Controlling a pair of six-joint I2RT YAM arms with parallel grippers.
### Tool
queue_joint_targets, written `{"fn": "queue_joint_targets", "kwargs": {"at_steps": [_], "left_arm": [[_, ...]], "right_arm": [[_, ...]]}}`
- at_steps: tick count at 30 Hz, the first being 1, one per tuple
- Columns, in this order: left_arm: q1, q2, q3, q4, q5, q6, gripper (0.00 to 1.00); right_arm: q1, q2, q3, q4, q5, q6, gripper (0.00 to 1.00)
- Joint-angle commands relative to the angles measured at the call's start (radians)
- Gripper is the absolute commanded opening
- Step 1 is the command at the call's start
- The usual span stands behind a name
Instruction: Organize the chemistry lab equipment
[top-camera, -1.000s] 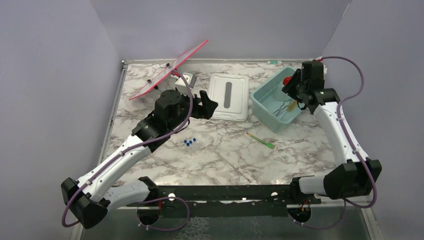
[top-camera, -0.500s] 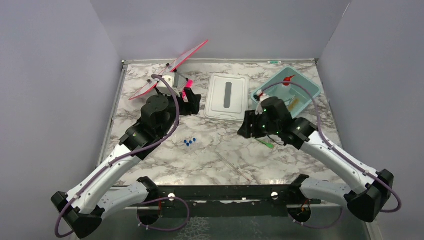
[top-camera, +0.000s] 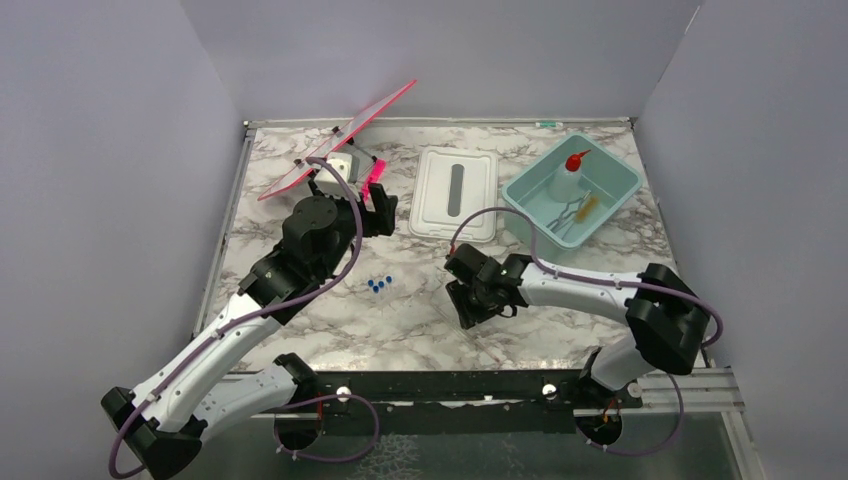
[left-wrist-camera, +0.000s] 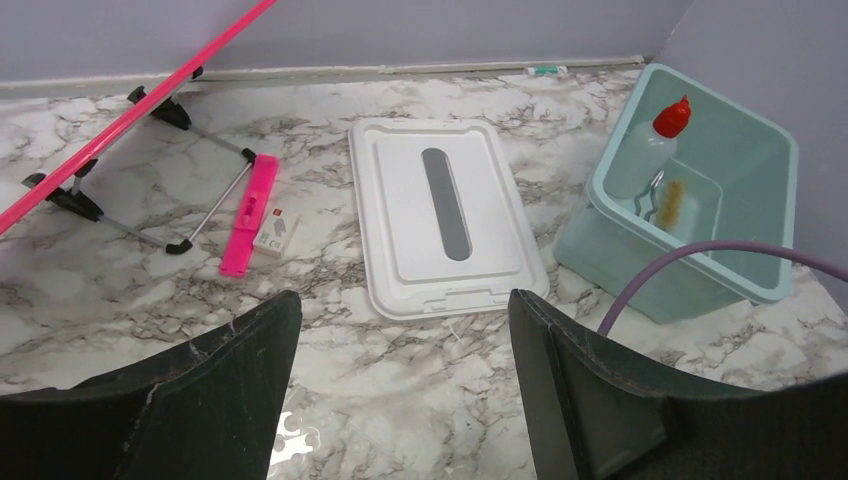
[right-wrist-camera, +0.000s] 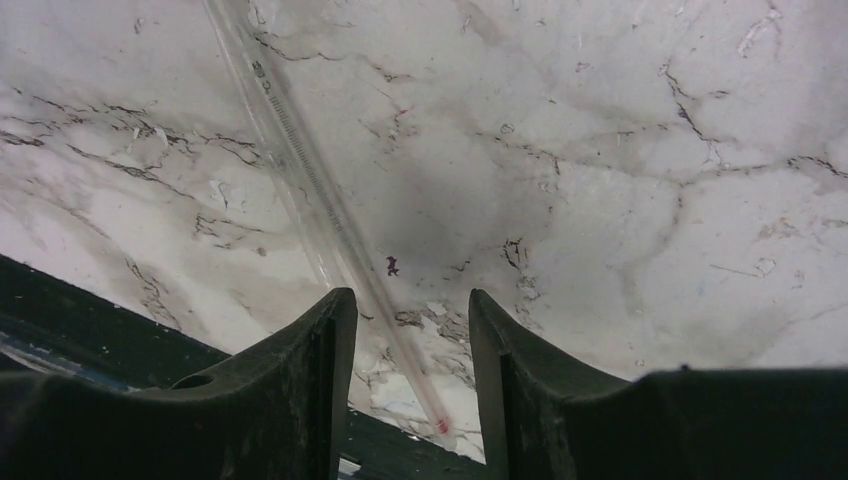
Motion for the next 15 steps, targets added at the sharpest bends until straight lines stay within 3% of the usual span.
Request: {"fn": "queue_joint_targets", "kwargs": {"at_steps": [1, 15], "left_arm": [[-0.001, -0.019, -0.001, 0.003, -0.01, 0.046, 0.79], [0.0, -0.024, -0.021, 0.003, -0.019, 0.04, 0.81]], "right_arm": [[0.014, 0.041, 0.023, 0.054, -0.005, -0.062, 0.48], [0.016, 0.147, 0.05, 0.054, -0.075, -0.133, 0.45]]}}
